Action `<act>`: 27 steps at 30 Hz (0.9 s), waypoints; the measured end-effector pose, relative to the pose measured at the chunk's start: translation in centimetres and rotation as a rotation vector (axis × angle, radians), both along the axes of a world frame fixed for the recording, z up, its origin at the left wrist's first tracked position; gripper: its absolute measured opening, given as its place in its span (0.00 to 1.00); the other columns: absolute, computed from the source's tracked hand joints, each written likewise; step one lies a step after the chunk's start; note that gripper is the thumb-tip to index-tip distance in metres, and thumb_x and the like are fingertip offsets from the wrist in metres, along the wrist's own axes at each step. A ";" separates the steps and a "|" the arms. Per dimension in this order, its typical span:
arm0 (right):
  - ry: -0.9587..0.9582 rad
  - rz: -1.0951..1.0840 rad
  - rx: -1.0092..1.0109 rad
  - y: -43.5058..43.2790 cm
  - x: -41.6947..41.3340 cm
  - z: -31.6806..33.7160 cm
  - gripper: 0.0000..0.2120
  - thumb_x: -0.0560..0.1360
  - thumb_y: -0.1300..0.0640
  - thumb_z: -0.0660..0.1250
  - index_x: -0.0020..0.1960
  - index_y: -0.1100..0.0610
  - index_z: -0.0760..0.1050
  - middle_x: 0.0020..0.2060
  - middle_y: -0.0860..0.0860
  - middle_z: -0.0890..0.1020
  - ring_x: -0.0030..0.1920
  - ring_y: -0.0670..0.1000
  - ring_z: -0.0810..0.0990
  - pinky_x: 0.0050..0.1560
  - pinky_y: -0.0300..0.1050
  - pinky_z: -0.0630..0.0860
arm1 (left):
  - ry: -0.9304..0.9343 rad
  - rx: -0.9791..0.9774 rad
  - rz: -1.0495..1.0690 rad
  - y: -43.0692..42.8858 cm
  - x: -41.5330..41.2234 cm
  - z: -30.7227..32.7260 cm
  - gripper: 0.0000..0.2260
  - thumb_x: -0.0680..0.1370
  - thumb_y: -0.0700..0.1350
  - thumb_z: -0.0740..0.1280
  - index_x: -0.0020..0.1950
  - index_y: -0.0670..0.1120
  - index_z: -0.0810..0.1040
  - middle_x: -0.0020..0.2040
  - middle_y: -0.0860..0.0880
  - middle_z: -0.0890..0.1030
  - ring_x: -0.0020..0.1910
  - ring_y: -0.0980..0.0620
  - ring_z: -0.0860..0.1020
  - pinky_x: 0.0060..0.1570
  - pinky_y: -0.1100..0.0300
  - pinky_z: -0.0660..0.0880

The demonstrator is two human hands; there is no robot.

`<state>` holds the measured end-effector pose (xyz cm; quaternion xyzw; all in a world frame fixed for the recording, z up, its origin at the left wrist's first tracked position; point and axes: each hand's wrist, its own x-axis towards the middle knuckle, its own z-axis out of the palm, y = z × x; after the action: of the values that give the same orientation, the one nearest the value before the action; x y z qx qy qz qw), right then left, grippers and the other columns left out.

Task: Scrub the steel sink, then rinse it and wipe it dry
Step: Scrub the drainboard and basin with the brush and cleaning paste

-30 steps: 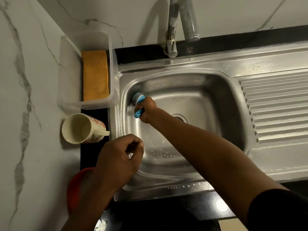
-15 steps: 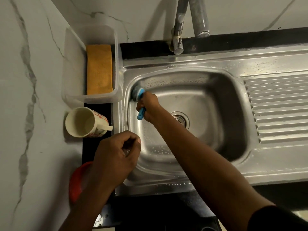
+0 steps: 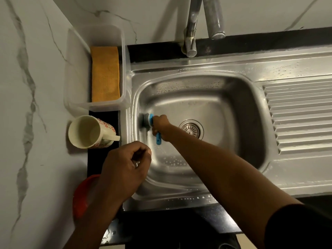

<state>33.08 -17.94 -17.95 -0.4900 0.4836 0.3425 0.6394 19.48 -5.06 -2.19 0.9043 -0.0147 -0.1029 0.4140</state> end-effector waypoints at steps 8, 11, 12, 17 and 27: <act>-0.244 -0.620 0.197 -3.2 4.3 2.4 0.15 0.82 0.64 0.55 0.37 0.56 0.63 0.30 0.50 0.66 0.22 0.45 0.66 0.23 0.38 0.66 | -0.005 -0.016 0.004 -0.7 0.5 0.0 0.03 0.79 0.47 0.72 0.46 0.51 0.85 0.39 0.59 0.85 0.42 0.57 0.85 0.43 0.67 0.80; -0.268 -0.845 0.274 -8.8 4.1 2.7 0.19 0.83 0.63 0.53 0.34 0.55 0.63 0.20 0.47 0.67 0.17 0.45 0.65 0.19 0.32 0.63 | -0.009 -0.010 -0.005 -0.9 0.4 0.0 0.03 0.79 0.44 0.73 0.45 0.51 0.85 0.38 0.59 0.85 0.41 0.57 0.85 0.42 0.67 0.79; -0.224 -0.831 0.213 -11.6 3.7 2.4 0.16 0.83 0.61 0.56 0.36 0.55 0.68 0.23 0.47 0.70 0.21 0.44 0.68 0.22 0.34 0.67 | -0.005 -0.008 -0.009 -1.0 0.4 0.0 0.04 0.79 0.44 0.74 0.45 0.51 0.85 0.38 0.59 0.85 0.41 0.57 0.85 0.43 0.67 0.79; -0.272 -1.294 0.196 -20.0 2.6 0.5 0.12 0.83 0.54 0.61 0.42 0.53 0.75 0.29 0.50 0.75 0.33 0.48 0.73 0.50 0.35 0.77 | 0.029 -0.021 -0.056 -2.1 0.7 -0.1 0.05 0.79 0.44 0.73 0.44 0.52 0.85 0.37 0.58 0.84 0.40 0.56 0.85 0.42 0.64 0.80; -0.424 -0.865 0.192 -17.0 1.9 1.4 0.15 0.83 0.61 0.54 0.38 0.55 0.65 0.23 0.48 0.66 0.19 0.43 0.63 0.21 0.35 0.62 | 0.003 -0.036 -0.051 -3.4 1.5 0.4 0.07 0.78 0.41 0.74 0.43 0.53 0.85 0.39 0.61 0.85 0.40 0.58 0.85 0.42 0.71 0.77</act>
<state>34.99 -34.94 -16.53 -0.2421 0.4682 -0.0188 0.8496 20.98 -8.45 -1.83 0.8959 -0.0388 -0.1145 0.4275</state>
